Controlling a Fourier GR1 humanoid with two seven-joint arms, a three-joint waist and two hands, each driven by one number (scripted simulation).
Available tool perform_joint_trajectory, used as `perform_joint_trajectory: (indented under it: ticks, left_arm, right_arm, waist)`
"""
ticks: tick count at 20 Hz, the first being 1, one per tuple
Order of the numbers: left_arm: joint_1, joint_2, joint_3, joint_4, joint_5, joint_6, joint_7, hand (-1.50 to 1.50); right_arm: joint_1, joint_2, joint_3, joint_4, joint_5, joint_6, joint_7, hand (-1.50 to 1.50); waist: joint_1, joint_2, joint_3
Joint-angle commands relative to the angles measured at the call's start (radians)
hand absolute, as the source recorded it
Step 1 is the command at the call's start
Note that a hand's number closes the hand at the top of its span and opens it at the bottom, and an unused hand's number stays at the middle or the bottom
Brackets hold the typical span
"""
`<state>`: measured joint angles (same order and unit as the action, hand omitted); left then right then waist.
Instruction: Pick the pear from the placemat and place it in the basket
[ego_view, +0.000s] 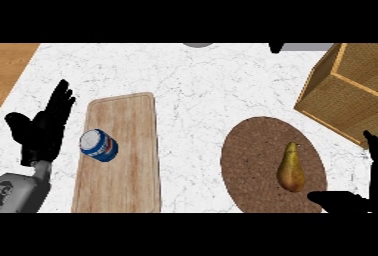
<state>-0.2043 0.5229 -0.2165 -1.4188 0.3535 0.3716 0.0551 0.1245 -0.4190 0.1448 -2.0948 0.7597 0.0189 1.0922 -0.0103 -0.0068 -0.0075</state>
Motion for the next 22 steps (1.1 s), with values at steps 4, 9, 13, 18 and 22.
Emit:
perform_joint_trajectory:
  ticks: [4, 9, 13, 18, 22]
  left_arm:
    - [-0.033, -0.037, 0.014, -0.010, -0.048, 0.011, 0.046, 0.00]
    - [-0.013, -0.021, 0.063, -0.037, -0.048, -0.049, 0.060, 0.00]
    - [0.000, -0.043, 0.075, -0.045, -0.081, -0.055, 0.076, 0.00]
    - [0.003, -0.120, 0.060, -0.037, -0.144, -0.037, 0.058, 0.00]
    - [0.016, -0.062, 0.168, -0.041, -0.110, -0.131, 0.060, 0.00]
  right_arm:
    - [-0.067, 0.087, 0.048, -0.181, 0.093, 0.116, 0.239, -1.50]
    - [0.011, 0.166, 0.048, -0.099, 0.156, 0.041, 0.089, -1.50]
    - [0.018, 0.216, 0.015, 0.004, 0.175, -0.023, -0.024, -1.50]
    - [0.060, 0.287, 0.070, 0.110, 0.280, -0.162, -0.143, -1.50]
    - [0.084, 0.295, 0.070, 0.128, 0.329, -0.193, -0.181, -1.50]
  waist:
    - [0.007, 0.006, 0.007]
    - [0.009, 0.006, 0.008]
    - [0.010, 0.006, 0.008]
    - [0.008, 0.006, 0.008]
    - [0.009, 0.006, 0.008]
